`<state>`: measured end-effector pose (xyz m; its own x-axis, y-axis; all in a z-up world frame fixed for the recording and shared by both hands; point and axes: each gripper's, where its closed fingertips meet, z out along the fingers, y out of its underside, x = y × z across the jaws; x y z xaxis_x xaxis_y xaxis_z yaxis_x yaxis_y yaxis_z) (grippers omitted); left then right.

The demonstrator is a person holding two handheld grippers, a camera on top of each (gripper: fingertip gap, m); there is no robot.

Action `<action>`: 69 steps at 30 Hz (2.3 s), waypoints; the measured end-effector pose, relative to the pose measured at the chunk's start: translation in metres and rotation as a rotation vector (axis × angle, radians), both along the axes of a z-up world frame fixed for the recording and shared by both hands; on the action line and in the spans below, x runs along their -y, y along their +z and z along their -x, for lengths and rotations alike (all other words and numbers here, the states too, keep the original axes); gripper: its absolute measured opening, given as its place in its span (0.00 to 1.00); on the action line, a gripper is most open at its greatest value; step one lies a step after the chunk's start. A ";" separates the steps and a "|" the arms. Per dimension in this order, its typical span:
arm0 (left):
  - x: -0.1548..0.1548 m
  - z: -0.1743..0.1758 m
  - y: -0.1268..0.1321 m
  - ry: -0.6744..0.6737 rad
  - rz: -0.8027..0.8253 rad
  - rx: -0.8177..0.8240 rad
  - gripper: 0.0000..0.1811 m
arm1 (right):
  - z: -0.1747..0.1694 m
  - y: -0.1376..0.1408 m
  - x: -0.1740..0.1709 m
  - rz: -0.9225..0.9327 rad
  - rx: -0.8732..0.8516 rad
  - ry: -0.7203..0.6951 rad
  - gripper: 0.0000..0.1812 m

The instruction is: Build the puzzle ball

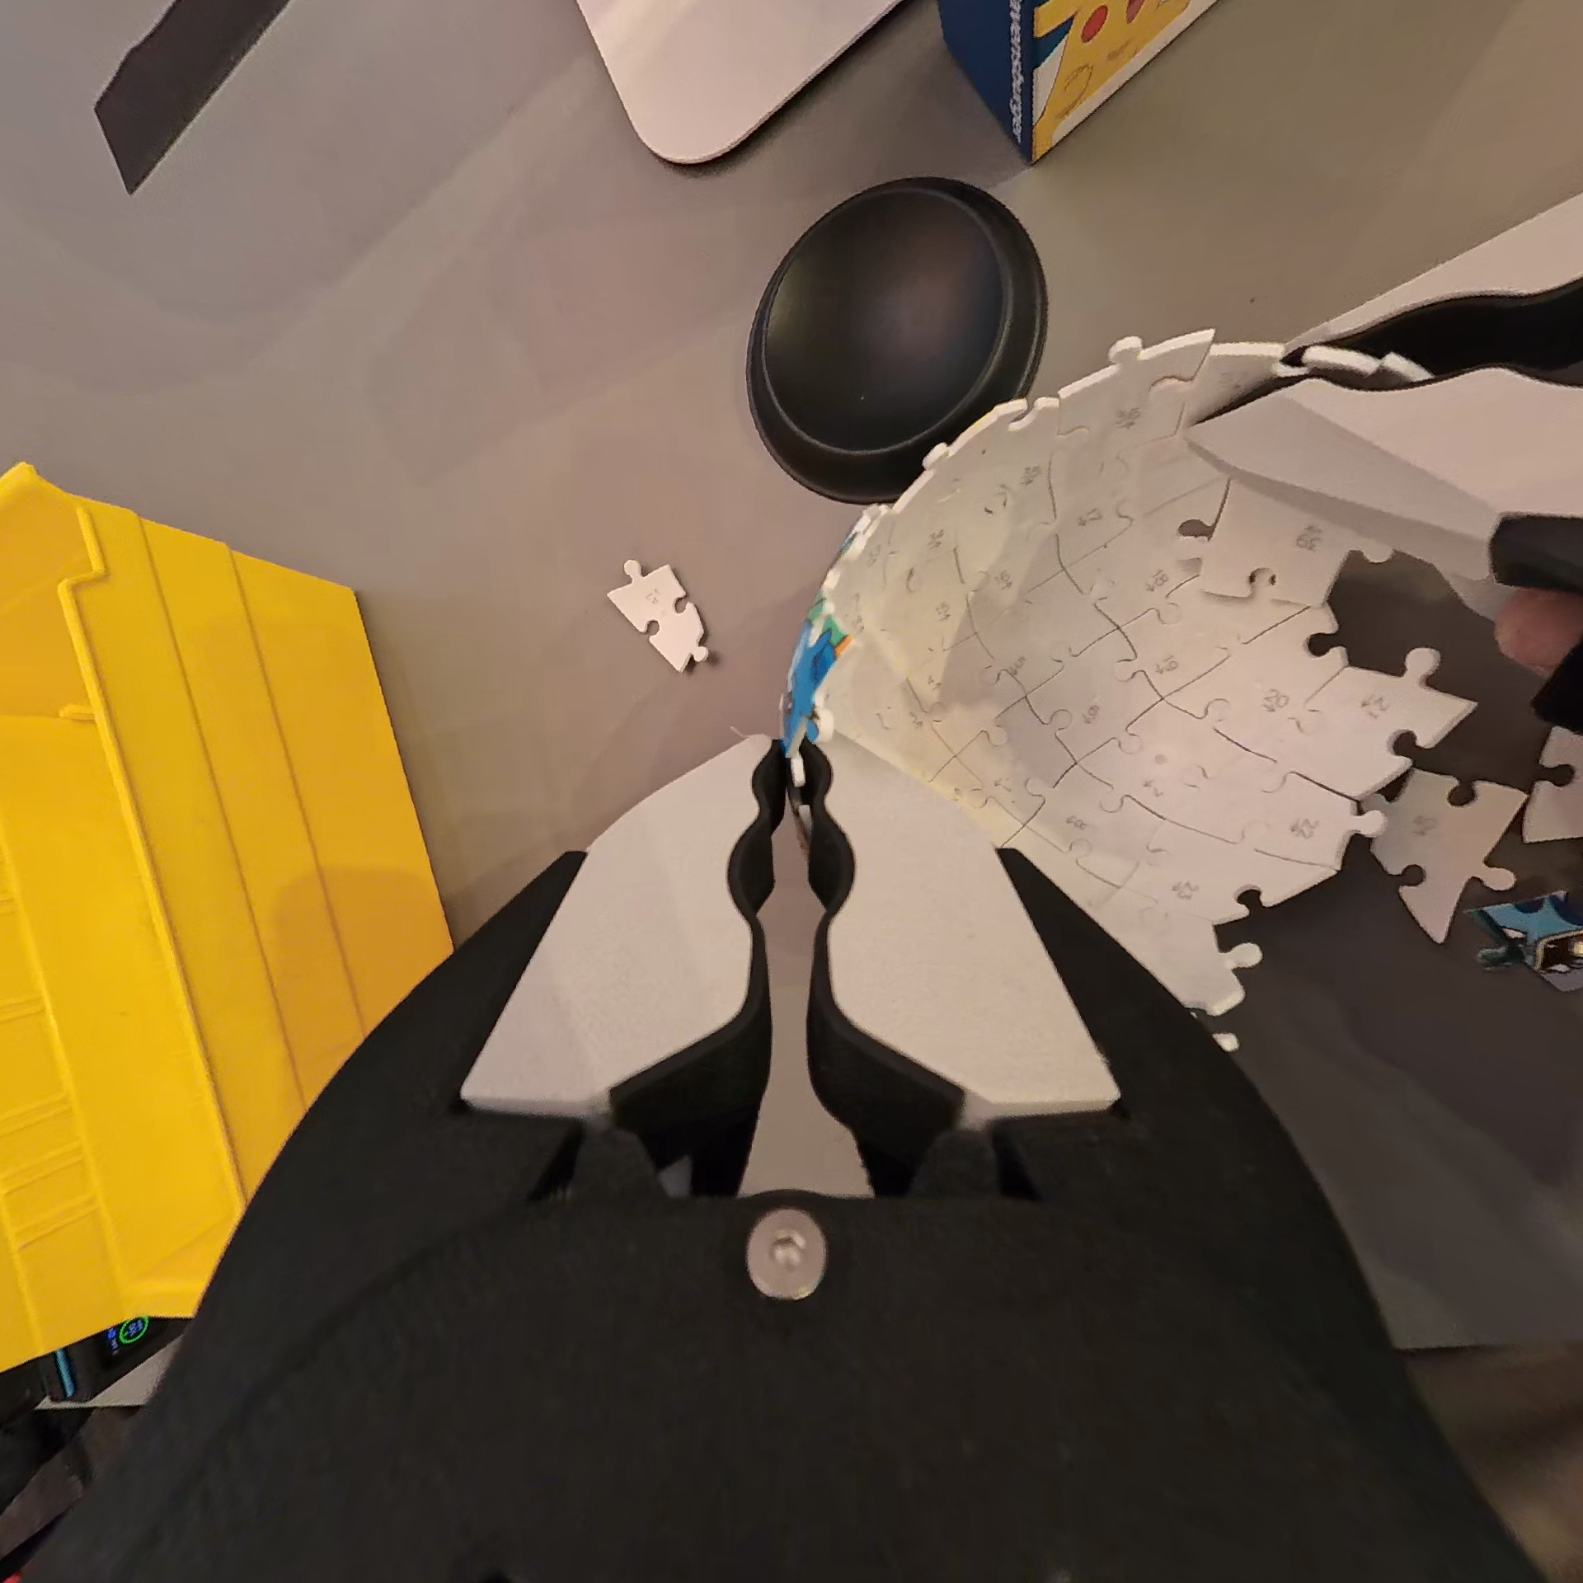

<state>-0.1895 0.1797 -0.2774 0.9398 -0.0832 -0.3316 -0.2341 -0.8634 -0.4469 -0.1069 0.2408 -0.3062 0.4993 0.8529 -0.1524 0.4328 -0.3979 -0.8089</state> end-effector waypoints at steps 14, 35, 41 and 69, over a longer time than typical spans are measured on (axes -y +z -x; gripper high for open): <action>0.001 0.000 -0.001 -0.007 -0.007 0.009 0.01 | 0.000 -0.002 -0.002 0.110 -0.073 0.027 0.04; 0.000 -0.003 0.000 -0.017 -0.012 0.005 0.01 | 0.007 0.000 -0.002 0.173 -0.126 0.123 0.00; 0.001 -0.002 -0.001 -0.013 -0.016 0.013 0.01 | 0.001 -0.003 0.000 0.210 -0.111 0.143 0.06; 0.002 -0.005 -0.002 -0.029 -0.019 0.028 0.01 | -0.007 -0.007 0.005 0.238 -0.083 0.149 0.03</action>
